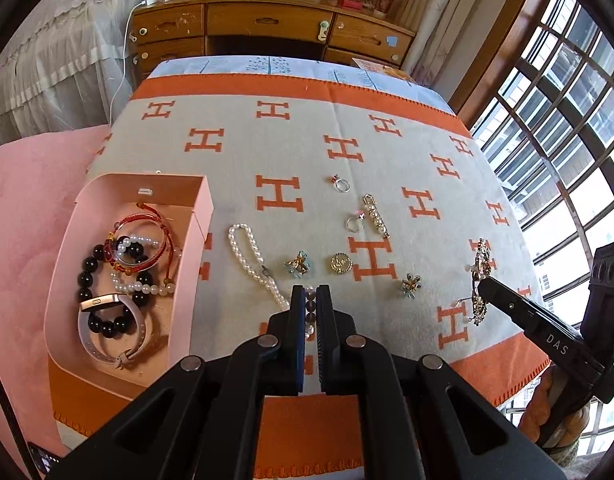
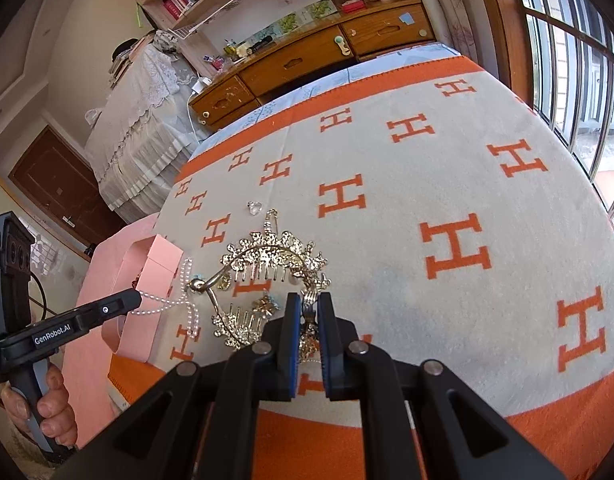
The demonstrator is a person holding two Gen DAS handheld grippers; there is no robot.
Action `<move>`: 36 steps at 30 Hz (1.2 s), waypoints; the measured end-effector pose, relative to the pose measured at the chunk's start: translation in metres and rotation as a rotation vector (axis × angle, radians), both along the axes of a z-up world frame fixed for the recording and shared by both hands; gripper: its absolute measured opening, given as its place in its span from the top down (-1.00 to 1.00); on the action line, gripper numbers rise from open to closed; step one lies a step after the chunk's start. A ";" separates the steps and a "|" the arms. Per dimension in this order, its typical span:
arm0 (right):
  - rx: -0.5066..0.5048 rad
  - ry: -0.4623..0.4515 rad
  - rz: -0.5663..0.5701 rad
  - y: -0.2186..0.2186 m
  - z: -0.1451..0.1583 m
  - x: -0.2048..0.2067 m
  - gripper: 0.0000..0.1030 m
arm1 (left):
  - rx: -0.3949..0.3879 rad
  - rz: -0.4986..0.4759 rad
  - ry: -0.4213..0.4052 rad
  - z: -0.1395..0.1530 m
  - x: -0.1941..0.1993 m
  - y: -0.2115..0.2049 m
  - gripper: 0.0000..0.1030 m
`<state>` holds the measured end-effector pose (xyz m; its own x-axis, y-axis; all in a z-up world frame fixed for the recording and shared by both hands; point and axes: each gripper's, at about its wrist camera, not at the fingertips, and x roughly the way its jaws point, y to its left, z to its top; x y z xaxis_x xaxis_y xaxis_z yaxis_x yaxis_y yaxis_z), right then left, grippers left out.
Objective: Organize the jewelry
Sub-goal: 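Carry the hair comb and pearl necklace into the pink box and open both tools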
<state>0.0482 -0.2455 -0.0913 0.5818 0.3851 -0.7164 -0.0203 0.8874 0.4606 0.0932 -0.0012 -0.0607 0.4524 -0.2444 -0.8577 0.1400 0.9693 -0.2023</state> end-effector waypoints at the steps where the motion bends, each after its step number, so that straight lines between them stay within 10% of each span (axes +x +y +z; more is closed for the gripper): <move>1: -0.001 -0.005 0.004 0.002 0.003 -0.001 0.84 | -0.015 0.001 0.000 0.003 -0.001 0.003 0.95; 23: -0.043 -0.207 0.227 0.111 0.111 0.018 0.84 | -0.062 0.151 -0.402 0.180 -0.015 0.101 0.95; 36: -0.075 -0.147 0.325 0.199 0.110 0.057 0.84 | -0.054 0.178 -0.321 0.131 0.003 0.151 0.95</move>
